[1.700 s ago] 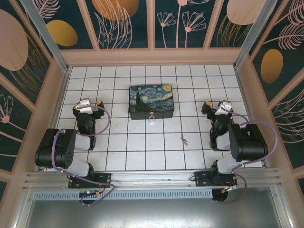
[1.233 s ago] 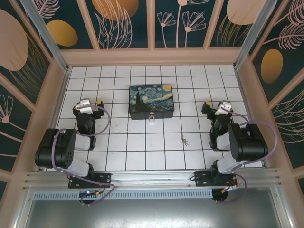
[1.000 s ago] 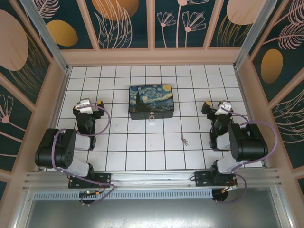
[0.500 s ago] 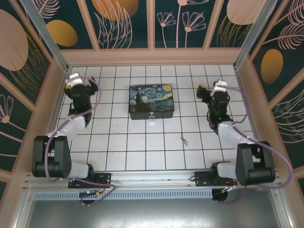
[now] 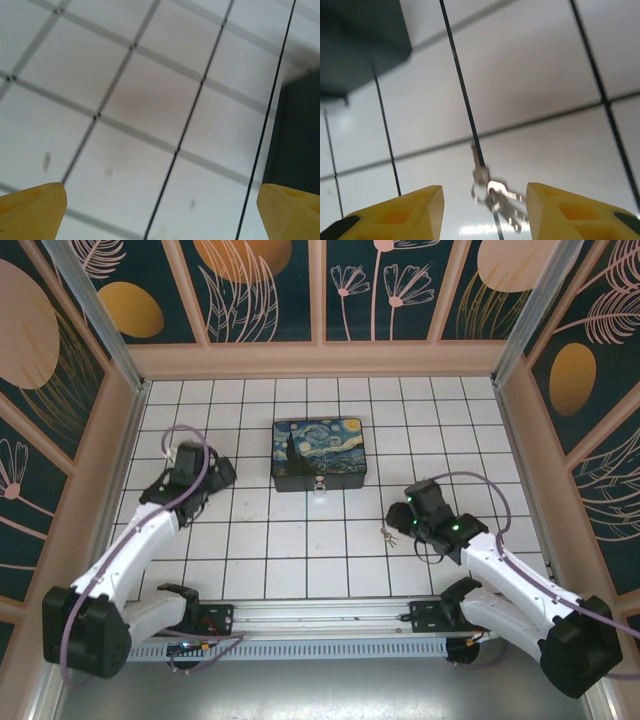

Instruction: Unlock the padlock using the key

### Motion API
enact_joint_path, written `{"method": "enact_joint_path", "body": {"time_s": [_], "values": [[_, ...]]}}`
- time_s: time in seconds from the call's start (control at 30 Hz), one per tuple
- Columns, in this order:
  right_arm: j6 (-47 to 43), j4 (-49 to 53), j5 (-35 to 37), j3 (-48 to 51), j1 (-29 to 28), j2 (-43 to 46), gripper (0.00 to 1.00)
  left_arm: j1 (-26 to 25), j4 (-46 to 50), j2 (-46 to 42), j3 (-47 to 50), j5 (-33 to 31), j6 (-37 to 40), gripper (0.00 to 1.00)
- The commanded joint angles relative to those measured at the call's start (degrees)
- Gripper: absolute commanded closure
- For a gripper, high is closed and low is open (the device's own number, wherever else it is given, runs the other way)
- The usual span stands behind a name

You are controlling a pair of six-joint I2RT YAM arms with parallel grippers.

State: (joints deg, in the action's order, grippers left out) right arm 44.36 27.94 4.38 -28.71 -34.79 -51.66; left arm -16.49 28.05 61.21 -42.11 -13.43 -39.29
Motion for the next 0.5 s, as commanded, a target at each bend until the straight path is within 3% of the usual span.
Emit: {"method": "enact_joint_path", "body": {"time_s": [0.0,0.07,0.27,0.47], "values": [[6.2,4.3,1.1,0.5,-4.6,-1.4,0.52,-4.8,8.6,-3.6,3.7,3.8,-5.7,0.04],[5.2,2.2,1.5,0.7,-5.7,-3.7,0.53,-10.4,8.3,-2.7,3.4,4.7,-7.1,0.04],[-0.7,-4.4,3.6,-1.4,-4.5,-14.3,0.64,-18.1,3.6,-0.3,5.6,8.8,-10.9,0.05],[-5.1,-10.4,-0.2,-0.6,-0.5,-16.0,0.67,-24.3,3.3,1.0,3.7,9.3,-12.6,0.05]]}}
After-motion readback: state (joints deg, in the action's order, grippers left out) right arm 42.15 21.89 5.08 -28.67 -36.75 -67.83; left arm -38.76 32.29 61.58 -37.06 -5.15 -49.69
